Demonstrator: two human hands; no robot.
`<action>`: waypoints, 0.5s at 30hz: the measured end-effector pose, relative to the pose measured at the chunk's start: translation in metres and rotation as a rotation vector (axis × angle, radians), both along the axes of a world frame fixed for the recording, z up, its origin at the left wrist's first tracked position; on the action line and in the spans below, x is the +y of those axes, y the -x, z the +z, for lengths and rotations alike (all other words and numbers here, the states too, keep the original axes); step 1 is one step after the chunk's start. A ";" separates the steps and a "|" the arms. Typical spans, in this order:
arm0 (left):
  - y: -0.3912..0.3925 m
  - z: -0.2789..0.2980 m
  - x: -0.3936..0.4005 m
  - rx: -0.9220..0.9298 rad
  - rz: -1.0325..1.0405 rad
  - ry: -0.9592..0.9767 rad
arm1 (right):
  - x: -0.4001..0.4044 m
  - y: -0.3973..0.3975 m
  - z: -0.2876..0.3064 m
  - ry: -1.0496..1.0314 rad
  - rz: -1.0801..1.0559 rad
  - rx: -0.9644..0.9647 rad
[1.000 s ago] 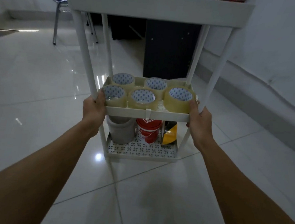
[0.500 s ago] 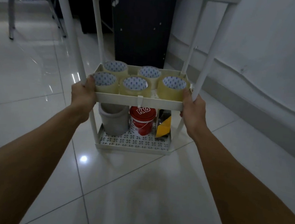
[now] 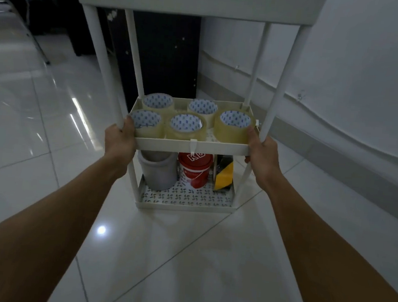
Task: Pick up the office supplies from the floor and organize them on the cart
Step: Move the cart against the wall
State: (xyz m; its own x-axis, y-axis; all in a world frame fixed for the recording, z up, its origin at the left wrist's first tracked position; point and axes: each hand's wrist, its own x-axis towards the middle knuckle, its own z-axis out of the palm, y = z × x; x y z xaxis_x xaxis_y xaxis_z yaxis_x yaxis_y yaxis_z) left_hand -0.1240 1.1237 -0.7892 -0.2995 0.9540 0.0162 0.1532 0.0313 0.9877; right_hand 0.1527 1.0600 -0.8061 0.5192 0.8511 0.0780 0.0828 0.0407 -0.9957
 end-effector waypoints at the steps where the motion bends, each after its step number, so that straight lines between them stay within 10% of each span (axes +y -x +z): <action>1: -0.004 0.002 0.003 -0.001 -0.016 0.003 | 0.002 -0.003 0.001 0.001 -0.005 0.011; 15: -0.005 0.016 0.055 0.048 -0.209 0.066 | 0.027 0.004 0.016 0.025 -0.061 0.064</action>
